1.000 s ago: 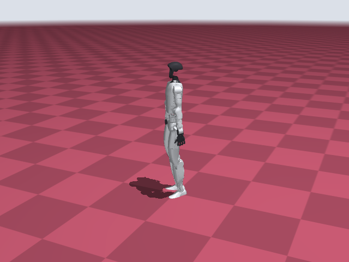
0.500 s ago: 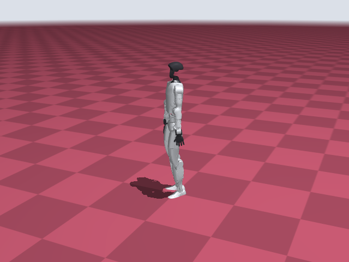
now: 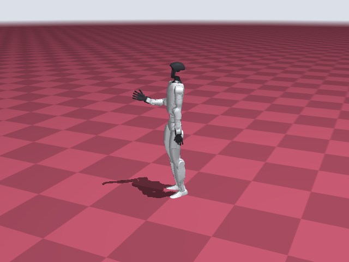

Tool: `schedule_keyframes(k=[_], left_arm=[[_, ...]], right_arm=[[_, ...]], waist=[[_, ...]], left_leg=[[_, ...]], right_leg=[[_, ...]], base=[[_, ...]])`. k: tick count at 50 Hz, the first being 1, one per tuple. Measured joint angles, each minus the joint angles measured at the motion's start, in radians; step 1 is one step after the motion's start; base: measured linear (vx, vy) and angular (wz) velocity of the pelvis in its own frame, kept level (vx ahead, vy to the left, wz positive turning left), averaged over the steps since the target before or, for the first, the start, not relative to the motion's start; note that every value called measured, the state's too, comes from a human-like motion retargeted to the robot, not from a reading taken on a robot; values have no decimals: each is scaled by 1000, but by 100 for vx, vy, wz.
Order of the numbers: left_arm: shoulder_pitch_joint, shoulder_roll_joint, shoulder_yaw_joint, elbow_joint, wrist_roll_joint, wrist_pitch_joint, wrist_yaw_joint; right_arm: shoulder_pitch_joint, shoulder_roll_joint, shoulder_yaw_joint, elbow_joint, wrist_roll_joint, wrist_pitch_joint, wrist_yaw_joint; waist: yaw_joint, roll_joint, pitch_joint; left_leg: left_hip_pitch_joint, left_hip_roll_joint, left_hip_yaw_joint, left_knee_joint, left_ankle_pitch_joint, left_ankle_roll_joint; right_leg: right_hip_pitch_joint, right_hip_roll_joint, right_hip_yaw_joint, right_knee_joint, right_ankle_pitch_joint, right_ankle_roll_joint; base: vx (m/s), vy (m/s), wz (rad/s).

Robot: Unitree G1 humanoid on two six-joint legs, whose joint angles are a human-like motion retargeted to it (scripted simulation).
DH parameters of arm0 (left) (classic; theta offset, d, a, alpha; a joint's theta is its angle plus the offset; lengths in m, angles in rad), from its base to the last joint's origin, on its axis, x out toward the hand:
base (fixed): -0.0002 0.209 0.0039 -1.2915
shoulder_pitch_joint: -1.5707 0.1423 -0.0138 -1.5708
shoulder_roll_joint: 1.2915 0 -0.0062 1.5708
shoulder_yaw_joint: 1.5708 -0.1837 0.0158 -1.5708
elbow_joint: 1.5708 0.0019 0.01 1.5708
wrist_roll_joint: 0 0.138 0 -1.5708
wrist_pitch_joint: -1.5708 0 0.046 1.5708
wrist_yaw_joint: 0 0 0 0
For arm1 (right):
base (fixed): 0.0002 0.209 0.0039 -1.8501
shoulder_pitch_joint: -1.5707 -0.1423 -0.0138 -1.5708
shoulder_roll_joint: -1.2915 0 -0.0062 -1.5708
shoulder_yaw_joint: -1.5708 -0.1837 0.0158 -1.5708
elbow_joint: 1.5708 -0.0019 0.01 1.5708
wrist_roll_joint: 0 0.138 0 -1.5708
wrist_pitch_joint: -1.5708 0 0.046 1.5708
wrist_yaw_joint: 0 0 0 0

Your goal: Upper body actions

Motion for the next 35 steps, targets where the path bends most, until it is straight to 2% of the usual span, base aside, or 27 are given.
schedule_keyframes(k=[5,7,9,15,19,23,25,28,33,35], left_arm=[[0,8,5,0,-2,4,-4],[-1,11,5,0,4,3,-5],[-1,13,6,0,10,3,-5],[-10,19,14,0,2,3,2],[-12,27,12,0,6,4,4],[-12,27,7,1,8,2,8],[-10,23,12,3,8,0,9],[-5,16,26,5,4,-5,12],[-6,10,52,4,-4,-6,14],[-11,10,54,5,-7,-3,10]], right_arm=[[-207,-88,-86,-203,-64,-155,-305],[-302,-117,-117,-249,-129,-159,-447],[-402,-142,-143,-272,-181,-123,-505],[-730,-163,-188,-164,-124,67,-427],[-844,-197,-194,-66,-39,137,-340],[-841,-259,-203,-70,-36,182,-284],[-803,-274,-211,-117,-76,164,-287],[-708,-269,-240,-224,-161,84,-344],[-490,-264,-312,-397,-333,-152,-452],[-381,-264,-340,-454,-419,-217,-484]], waist=[[21,-10,-12],[28,-14,-14],[36,-17,-16],[61,-21,-10],[74,-31,-12],[68,-36,-15],[46,-31,-19],[-1,-20,-21],[-38,-13,-6],[-25,-13,1]], left_leg=[[-4,1,17,1,3,5],[-2,0,20,1,2,5],[2,-2,25,1,1,4],[9,-2,33,1,-1,4],[4,-1,27,3,0,5],[-4,-5,2,4,2,7],[-6,-9,-17,3,0,8],[-6,-16,-51,2,-5,8],[-3,-16,-64,6,-8,1],[-2,-15,-50,5,-7,2]], right_leg=[[1,4,17,0,0,-1],[1,3,20,0,0,-1],[2,0,23,1,1,-1],[1,-3,30,4,5,1],[2,-4,27,1,5,4],[6,-5,6,-2,0,7],[7,-6,-12,-3,-3,9],[8,-10,-46,-3,-8,11],[9,-19,-61,-1,-8,13],[6,-19,-48,1,-6,12]], base=[[2,0,-9],[0,0,0],[0,0,0],[0,0,0],[-1,-3,1],[2,-1,32],[2,3,51],[2,5,55],[0,2,13],[-1,3,-37]])
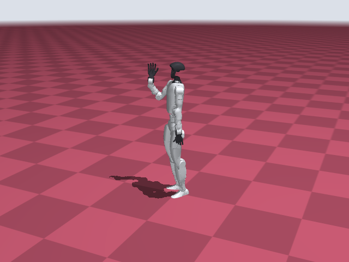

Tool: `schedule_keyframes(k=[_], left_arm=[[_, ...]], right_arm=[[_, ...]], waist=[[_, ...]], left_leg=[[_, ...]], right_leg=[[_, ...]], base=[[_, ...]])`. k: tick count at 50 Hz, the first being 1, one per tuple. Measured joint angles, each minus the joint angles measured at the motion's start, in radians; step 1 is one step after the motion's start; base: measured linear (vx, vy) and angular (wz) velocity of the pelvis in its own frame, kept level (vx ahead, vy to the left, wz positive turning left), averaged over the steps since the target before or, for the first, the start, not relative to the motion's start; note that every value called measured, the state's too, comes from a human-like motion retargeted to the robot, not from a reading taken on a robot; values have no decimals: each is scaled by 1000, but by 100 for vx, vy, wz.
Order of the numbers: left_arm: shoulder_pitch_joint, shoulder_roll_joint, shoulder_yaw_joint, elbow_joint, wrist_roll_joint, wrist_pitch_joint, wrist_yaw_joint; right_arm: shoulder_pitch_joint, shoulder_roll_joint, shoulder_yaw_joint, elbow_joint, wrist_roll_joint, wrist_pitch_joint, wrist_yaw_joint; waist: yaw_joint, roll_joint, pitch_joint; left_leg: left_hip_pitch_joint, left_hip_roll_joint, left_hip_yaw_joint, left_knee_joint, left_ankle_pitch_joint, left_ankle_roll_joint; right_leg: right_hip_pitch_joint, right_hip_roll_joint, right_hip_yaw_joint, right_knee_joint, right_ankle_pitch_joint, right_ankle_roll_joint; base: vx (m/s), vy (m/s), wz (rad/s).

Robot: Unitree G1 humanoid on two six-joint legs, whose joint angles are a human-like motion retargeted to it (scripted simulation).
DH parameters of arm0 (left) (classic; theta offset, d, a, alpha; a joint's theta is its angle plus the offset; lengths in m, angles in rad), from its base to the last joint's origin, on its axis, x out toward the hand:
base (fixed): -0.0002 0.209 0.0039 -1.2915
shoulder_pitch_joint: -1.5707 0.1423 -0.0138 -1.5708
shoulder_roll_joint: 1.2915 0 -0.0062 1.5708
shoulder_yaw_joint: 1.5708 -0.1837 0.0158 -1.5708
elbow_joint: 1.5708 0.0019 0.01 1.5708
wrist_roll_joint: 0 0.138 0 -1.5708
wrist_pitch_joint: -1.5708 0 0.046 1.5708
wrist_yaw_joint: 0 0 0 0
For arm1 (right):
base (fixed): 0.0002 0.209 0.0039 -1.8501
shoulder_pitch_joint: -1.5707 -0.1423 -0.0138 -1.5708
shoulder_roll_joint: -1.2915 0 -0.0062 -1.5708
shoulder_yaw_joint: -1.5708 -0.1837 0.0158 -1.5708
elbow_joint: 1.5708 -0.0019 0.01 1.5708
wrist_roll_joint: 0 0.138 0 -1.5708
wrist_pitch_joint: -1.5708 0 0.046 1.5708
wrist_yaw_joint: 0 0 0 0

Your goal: Upper body actions

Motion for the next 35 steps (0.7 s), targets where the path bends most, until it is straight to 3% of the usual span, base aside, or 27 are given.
schedule_keyframes(k=[7,11,14,17,19,27,35], left_arm=[[-14,3,-30,-5,9,7,-8],[-17,2,-41,-12,10,3,-10],[-8,-2,-46,-17,-1,-4,-14],[-3,-8,-57,-16,-6,-7,-16],[-4,-10,-60,-15,-1,-9,-17],[-1,-10,-49,-19,8,-10,-19],[-6,-5,-49,-14,6,-3,-18]], right_arm=[[427,20,17,-25,-143,-122,90],[661,-15,32,86,-324,-169,335],[773,-58,55,199,-590,-64,740],[807,-82,113,327,-839,165,1175],[799,-85,155,416,-942,235,1287],[746,-39,182,506,-901,216,1214],[607,79,160,382,-325,185,1002]], waist=[[50,-4,7],[44,-8,4],[28,-12,6],[18,-10,18],[17,-4,27],[10,8,29],[25,13,28]], left_leg=[[-17,4,46,1,7,2],[-29,1,36,2,10,4],[-28,-5,25,3,13,5],[-15,-7,26,2,13,6],[-8,-5,34,0,12,6],[-11,-2,44,-2,14,7],[-16,2,50,0,14,8]], right_leg=[[-17,2,45,-1,7,-2],[-16,-1,36,-5,4,0],[-6,-5,27,-8,2,1],[5,-6,26,-7,2,1],[6,-4,33,-6,4,0],[-2,-3,40,-4,9,1],[-12,-1,45,-1,12,-1]], base=[[0,0,-31],[1,-1,5],[4,-2,19],[0,0,0],[-6,4,-21],[-3,1,-6],[0,0,0]])
